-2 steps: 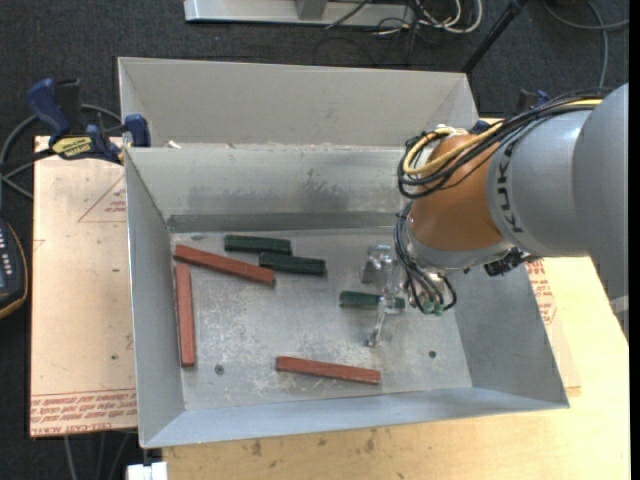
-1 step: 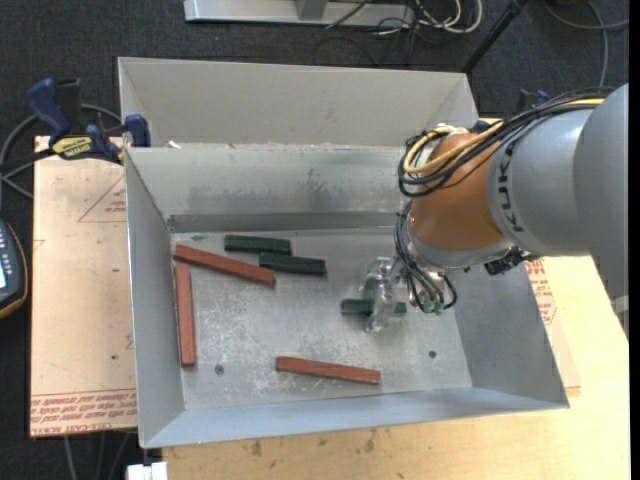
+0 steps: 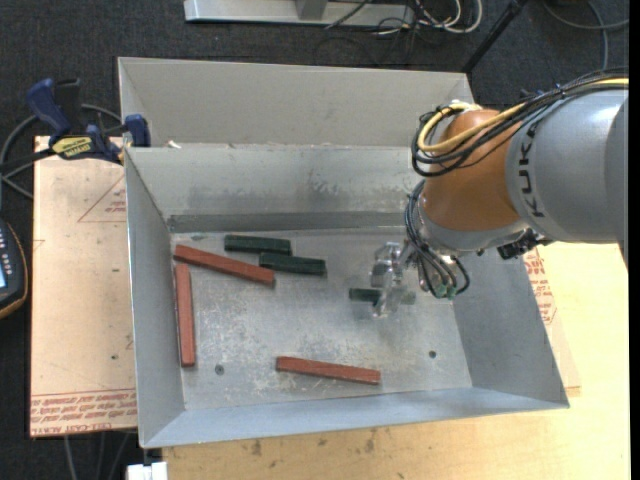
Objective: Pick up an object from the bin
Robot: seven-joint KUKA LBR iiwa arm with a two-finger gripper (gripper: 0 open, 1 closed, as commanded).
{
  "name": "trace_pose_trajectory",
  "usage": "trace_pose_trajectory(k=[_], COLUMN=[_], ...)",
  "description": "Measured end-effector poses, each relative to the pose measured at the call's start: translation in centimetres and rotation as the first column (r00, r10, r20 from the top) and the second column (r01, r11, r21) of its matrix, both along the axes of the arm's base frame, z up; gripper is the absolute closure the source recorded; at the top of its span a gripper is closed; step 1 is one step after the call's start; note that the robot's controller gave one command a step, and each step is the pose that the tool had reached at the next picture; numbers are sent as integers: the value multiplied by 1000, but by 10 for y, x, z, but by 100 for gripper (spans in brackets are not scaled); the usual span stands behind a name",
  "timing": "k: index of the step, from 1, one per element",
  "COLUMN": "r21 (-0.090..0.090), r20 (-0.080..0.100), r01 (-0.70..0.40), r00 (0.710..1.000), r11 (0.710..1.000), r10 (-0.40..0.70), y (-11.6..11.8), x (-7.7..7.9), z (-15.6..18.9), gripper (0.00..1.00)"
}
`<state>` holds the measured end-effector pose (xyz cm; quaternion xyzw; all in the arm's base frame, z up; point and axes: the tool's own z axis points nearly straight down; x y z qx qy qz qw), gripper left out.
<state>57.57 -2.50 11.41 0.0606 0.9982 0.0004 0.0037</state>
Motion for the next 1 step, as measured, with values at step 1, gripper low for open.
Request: trace_pose_trajectory(k=[1], r21=[0], r20=[2], r01=[-1], r00=[1000], r11=[1000], r10=[1], y=[0], x=[2], z=[57], gripper=[100])
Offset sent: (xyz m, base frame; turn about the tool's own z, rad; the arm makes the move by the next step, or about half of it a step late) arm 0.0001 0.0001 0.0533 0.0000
